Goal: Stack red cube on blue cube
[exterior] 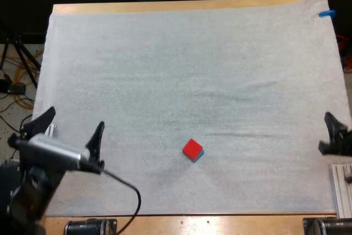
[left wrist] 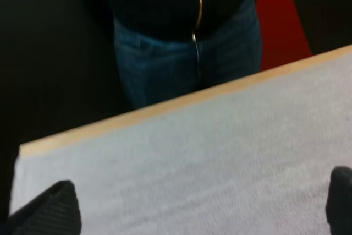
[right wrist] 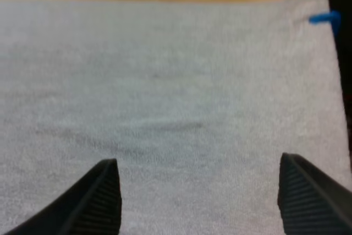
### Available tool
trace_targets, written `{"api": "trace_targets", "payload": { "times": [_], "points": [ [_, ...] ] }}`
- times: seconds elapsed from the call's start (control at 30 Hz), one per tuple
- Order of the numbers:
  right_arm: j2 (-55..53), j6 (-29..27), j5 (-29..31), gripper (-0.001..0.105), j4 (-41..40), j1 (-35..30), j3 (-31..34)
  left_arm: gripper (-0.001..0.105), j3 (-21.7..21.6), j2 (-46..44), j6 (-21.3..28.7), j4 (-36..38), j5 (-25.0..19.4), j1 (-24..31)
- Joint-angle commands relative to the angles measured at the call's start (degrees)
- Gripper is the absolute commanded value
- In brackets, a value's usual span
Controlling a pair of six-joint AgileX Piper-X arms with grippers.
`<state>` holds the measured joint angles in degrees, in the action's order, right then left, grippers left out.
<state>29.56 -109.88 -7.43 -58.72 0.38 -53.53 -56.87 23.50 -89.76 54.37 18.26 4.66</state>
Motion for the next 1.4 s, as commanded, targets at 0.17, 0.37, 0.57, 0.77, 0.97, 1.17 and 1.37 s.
{"api": "trace_targets", "payload": {
  "times": [0.17, 0.37, 0.57, 0.77, 0.97, 1.17, 1.37],
  "points": [
    [-11.2, 1.9, -0.2, 0.059, -0.3, -0.1, 6.6, 0.087, 2.0, -8.9, 1.4, 4.1, 0.8, -0.3],
    [-21.8, 3.5, -1.0, 0.059, -0.6, -0.1, 13.2, 0.087, 7.5, -19.8, 1.4, 5.4, 0.8, -0.3],
    [-28.9, 3.5, -4.0, 0.059, -2.5, -0.1, 17.2, 0.087, 11.1, -29.7, 1.1, 13.4, 0.8, -0.3],
    [-32.5, 3.2, -4.3, 0.059, -3.6, -0.1, 19.0, 0.087, 12.2, -32.2, 1.4, 20.6, 1.8, -0.1],
    [-32.5, 2.5, -5.7, 0.059, 0.5, -0.1, 20.4, 0.087, 15.7, -32.2, 1.1, 11.6, 1.8, -0.1],
    [-32.5, 2.6, -5.7, 0.059, 4.6, -0.1, 23.3, 0.087, 18.8, -32.2, -4.0, 4.3, 1.6, -0.1],
    [-32.4, 3.0, -5.7, 0.059, 4.6, -0.1, 24.1, 0.087, 21.5, -32.2, -6.9, 3.9, -4.4, -0.1]
  ]
}}
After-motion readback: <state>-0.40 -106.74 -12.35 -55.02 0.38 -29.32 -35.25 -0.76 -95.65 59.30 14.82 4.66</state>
